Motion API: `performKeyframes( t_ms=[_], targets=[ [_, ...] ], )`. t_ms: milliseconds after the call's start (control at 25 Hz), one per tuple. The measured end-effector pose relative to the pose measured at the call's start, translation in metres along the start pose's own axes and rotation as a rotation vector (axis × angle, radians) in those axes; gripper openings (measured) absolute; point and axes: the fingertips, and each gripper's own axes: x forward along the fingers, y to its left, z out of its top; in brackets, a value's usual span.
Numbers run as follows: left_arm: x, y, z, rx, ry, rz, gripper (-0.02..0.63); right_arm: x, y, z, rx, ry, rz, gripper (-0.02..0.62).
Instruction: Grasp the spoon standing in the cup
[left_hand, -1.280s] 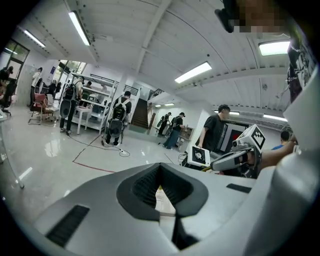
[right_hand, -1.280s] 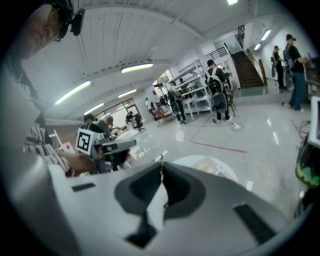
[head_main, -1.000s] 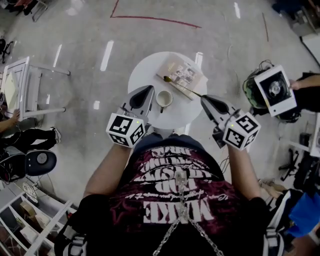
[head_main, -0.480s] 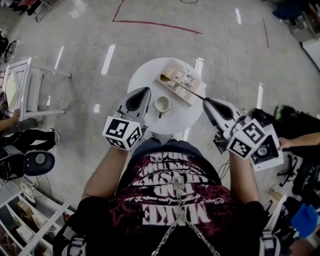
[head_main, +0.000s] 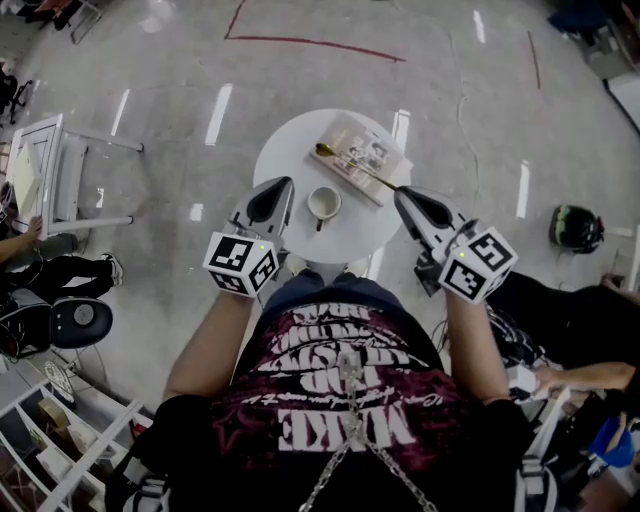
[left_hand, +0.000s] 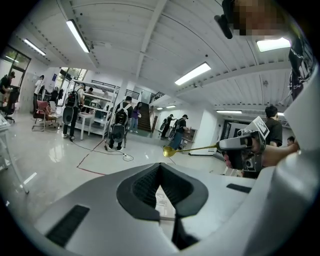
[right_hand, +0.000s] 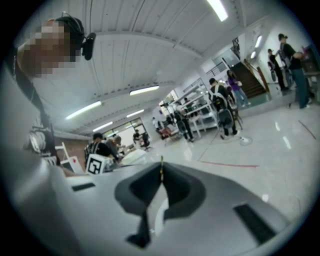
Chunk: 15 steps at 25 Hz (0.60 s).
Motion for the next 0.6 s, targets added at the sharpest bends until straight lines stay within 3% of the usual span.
performKeyframes(
  t_ms=[280,600],
  targets=[
    [0.006,0.015,-0.026,-0.028,0.029,0.029,0.025,0.020,-0.023,-0.049,0.083,0.081,-0.007,0.035],
    [0.023,0.027,-0.076,-0.101,0.077,0.052,0.025,0.029,-0.062,-0.108,0.102,0.218,-0.055,0.035]
  ],
)
